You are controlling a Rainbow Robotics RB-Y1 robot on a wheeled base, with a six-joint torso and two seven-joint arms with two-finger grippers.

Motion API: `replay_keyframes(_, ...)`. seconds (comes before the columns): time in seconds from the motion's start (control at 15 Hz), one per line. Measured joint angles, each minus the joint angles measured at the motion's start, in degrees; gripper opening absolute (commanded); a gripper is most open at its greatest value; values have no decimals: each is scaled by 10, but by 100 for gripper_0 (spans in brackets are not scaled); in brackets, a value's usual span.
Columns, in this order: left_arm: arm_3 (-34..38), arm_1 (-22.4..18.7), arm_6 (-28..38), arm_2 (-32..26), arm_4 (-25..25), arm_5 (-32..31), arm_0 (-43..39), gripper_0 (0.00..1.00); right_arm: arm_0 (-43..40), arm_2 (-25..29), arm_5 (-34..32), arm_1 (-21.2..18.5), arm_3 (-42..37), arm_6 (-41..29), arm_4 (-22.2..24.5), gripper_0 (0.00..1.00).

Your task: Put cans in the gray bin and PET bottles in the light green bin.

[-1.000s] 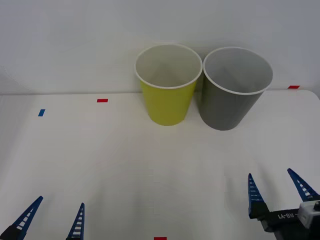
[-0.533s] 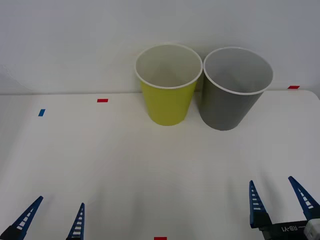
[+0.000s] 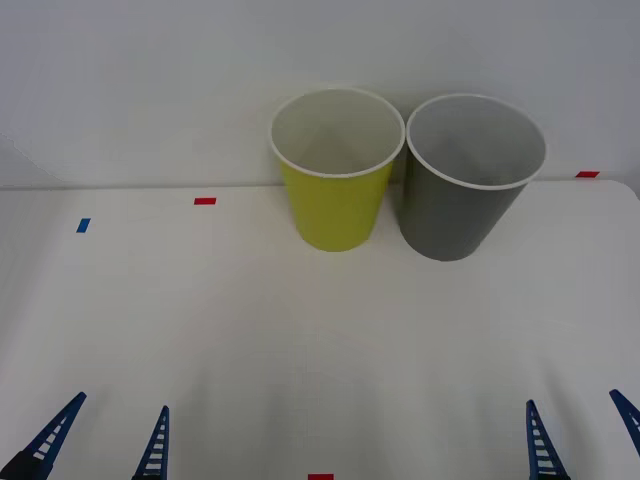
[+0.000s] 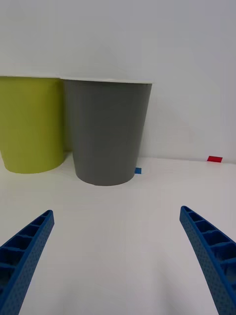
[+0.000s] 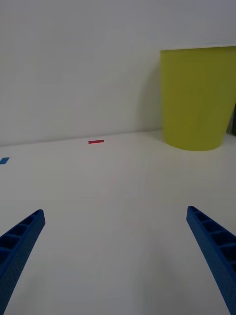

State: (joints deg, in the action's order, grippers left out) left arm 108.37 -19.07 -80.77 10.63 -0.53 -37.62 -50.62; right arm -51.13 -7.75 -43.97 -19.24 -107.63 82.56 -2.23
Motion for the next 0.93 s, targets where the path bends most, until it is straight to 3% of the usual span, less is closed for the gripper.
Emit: replay_keyframes(0.93, 0, 0, 0, 0, 0, 0, 0, 100, -5, 7, -3, 12, 1, 0, -9, 88)
